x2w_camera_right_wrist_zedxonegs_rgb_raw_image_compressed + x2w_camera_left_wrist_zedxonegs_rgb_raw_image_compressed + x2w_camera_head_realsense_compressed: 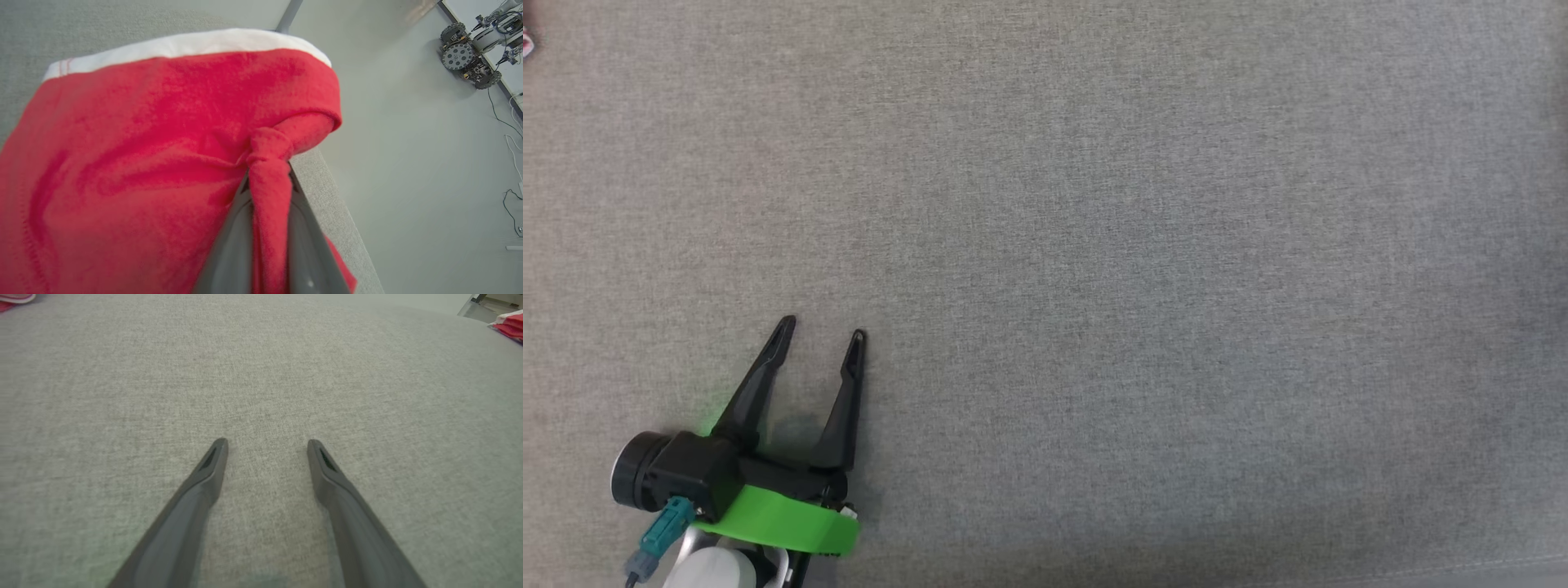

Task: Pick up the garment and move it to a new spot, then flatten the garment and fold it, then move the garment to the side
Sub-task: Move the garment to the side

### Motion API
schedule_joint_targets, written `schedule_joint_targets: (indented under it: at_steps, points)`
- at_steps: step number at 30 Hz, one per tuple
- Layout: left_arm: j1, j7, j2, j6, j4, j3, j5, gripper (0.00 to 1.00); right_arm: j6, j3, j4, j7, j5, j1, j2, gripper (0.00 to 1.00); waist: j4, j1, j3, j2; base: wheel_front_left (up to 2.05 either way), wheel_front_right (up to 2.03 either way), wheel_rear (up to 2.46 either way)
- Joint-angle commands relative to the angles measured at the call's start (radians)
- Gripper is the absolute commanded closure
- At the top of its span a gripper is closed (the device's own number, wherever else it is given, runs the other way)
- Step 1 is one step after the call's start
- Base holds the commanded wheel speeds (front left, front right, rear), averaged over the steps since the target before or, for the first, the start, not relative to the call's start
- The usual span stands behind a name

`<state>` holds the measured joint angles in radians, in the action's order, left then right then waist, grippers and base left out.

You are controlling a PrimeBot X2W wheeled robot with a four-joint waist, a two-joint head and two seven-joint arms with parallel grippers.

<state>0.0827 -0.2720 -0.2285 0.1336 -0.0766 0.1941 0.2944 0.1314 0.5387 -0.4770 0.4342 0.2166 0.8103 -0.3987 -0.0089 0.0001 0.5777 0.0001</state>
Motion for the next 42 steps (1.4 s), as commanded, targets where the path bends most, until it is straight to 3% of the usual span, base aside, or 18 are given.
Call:
schedule_joint_targets:
  at_steps: [1,2,3,12,19,25,29,37,42]
  points:
    - [-0.03,0.015,-0.011,-0.005,-0.032,-0.006,0.0,0.0,-0.001,0.007,0.013,-0.011,0.023,0.016,-0.009,0.75,0.014,-0.0001,-0.005,-0.0001,0.0,0.0,0.0]
    - [-0.028,0.015,-0.007,-0.005,-0.03,-0.007,0.0,0.0,-0.001,0.013,0.022,-0.026,0.041,0.017,-0.016,0.52,0.017,-0.0001,-0.009,-0.0001,0.0,0.0,0.0]
    - [-0.027,0.015,-0.003,-0.005,-0.03,-0.007,0.0,0.0,-0.001,0.023,0.027,-0.035,0.055,0.017,-0.014,0.0,0.019,-0.0001,-0.012,-0.0001,0.0,0.0,0.0]
    - [-0.031,0.009,0.043,-0.004,-0.041,-0.004,0.005,0.0,-0.001,0.041,0.107,-0.178,0.17,-0.047,-0.005,0.0,0.024,-0.0001,-0.111,-0.0001,0.0,0.0,0.0]
    - [-0.084,0.008,0.111,-0.004,-0.077,-0.034,0.0,0.0,-0.002,-0.059,0.21,-0.31,0.08,-0.173,0.062,0.0,0.039,-0.0001,-0.307,-0.0001,0.0,0.0,0.0]
    - [-0.176,0.008,0.153,-0.004,-0.092,-0.088,-0.027,0.0,-0.002,-0.144,0.294,-0.483,-0.048,-0.423,0.118,0.0,0.084,-0.0001,-0.493,-0.0001,0.0,0.0,0.0]
    - [-0.234,0.008,0.166,-0.004,-0.083,-0.124,-0.043,0.0,-0.001,-0.171,0.3,-0.615,-0.118,-0.601,0.188,0.0,0.11,-0.0001,-0.581,-0.0001,0.0,0.0,0.0]
    - [-0.229,0.008,0.171,-0.004,-0.059,-0.158,-0.077,0.0,-0.002,-0.254,0.251,-0.7,-0.177,-0.784,0.316,0.0,0.113,-0.0001,-0.618,-0.0001,0.0,0.0,0.0]
    - [-0.216,0.008,0.173,-0.004,-0.058,-0.174,-0.086,0.0,-0.001,-0.321,0.284,-0.699,-0.165,-0.867,0.342,0.0,0.096,-0.0001,-0.63,-0.0001,0.0,0.0,0.0]
